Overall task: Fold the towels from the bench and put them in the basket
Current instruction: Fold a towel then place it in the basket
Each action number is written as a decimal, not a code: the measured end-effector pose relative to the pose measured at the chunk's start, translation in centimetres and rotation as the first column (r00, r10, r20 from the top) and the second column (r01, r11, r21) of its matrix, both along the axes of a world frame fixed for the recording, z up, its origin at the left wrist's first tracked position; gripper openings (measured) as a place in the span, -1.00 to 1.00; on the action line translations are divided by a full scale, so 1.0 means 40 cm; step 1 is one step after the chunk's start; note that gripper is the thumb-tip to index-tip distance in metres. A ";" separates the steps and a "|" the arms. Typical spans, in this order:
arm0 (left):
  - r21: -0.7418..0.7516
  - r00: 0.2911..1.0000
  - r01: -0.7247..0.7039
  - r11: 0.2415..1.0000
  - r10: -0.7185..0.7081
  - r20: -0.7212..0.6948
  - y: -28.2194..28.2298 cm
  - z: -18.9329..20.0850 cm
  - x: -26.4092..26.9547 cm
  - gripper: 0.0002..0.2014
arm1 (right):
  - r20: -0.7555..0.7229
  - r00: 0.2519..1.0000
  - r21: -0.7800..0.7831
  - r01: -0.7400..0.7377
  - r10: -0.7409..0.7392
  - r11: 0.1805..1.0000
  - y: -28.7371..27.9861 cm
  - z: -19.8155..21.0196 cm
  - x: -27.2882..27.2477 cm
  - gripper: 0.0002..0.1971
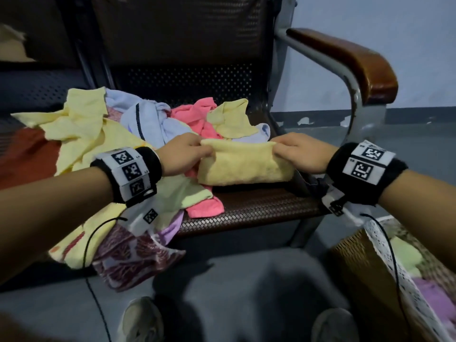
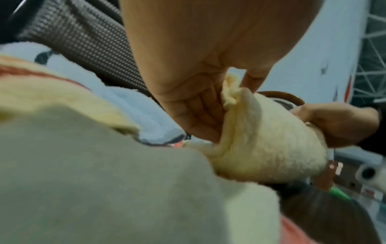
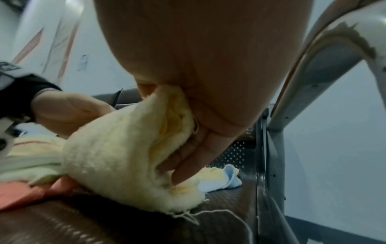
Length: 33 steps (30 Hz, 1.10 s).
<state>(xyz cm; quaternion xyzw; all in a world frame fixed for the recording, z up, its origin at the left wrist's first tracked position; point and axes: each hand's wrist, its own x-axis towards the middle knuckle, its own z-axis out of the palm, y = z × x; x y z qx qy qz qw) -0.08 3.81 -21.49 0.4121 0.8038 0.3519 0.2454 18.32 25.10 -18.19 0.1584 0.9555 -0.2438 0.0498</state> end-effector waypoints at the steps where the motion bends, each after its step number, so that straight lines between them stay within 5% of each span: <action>1: 0.030 0.995 -0.071 0.997 0.068 0.075 0.007 -0.005 0.000 -0.75 | -0.007 0.999 -0.044 0.041 -0.041 0.998 0.003 -0.003 -0.004 -0.57; 3: 0.020 0.986 -0.158 0.987 0.157 0.062 0.027 -0.015 -0.003 -0.72 | -0.009 0.994 -0.078 0.108 -0.109 0.991 0.011 -0.013 -0.018 -0.66; 6: -0.082 0.970 -0.212 0.974 0.200 -0.135 0.050 -0.031 -0.008 -0.71 | -0.094 0.988 0.065 0.131 -0.125 0.989 0.016 -0.033 -0.039 -0.78; 9: -0.135 0.946 -0.262 0.956 0.226 -0.234 0.056 -0.041 -0.019 -0.67 | -0.149 0.987 0.231 -0.028 0.063 0.973 -0.010 -0.051 -0.052 -0.61; 12: -0.070 0.923 -0.078 0.995 0.046 -0.383 0.055 -0.040 -0.017 -0.40 | 0.044 0.972 0.261 -0.232 0.229 0.937 -0.043 -0.086 -0.057 -0.38; 15: -0.256 0.906 0.197 0.946 -0.275 -0.321 0.051 -0.046 0.013 -0.25 | 0.134 0.960 0.180 -0.269 0.247 0.946 -0.050 -0.107 -0.064 -0.27; 18: -0.401 0.859 0.182 0.898 -0.343 -0.379 0.063 -0.060 0.025 -0.29 | 0.178 0.968 0.127 -0.202 0.178 0.971 -0.027 -0.087 -0.083 -0.21; 21: -0.278 0.835 0.080 0.957 -0.217 -0.506 0.091 -0.012 0.024 -0.69 | 0.174 0.976 0.049 -0.141 0.131 0.989 -0.020 -0.057 -0.094 -0.16; 23: -0.153 0.848 0.080 0.985 -0.148 -0.510 0.105 0.034 0.032 -0.77 | 0.117 0.981 -0.033 -0.149 0.151 0.988 -0.031 -0.039 -0.086 -0.20; 27: 0.139 0.900 0.124 0.983 -0.052 -0.432 0.145 0.140 0.114 -0.62 | -0.011 0.996 -0.131 -0.091 0.090 0.987 -0.009 0.034 -0.012 -0.57; 30: 0.368 0.969 0.055 0.928 0.039 -0.244 0.229 0.198 0.205 -0.60 | -0.112 0.985 -0.339 0.083 -0.128 0.937 0.048 0.088 0.120 -0.57; 33: 0.488 1.000 0.024 0.872 -0.026 -0.002 0.346 0.212 0.335 -0.39 | -0.208 0.915 -0.537 0.188 -0.345 0.823 0.108 0.103 0.298 -0.58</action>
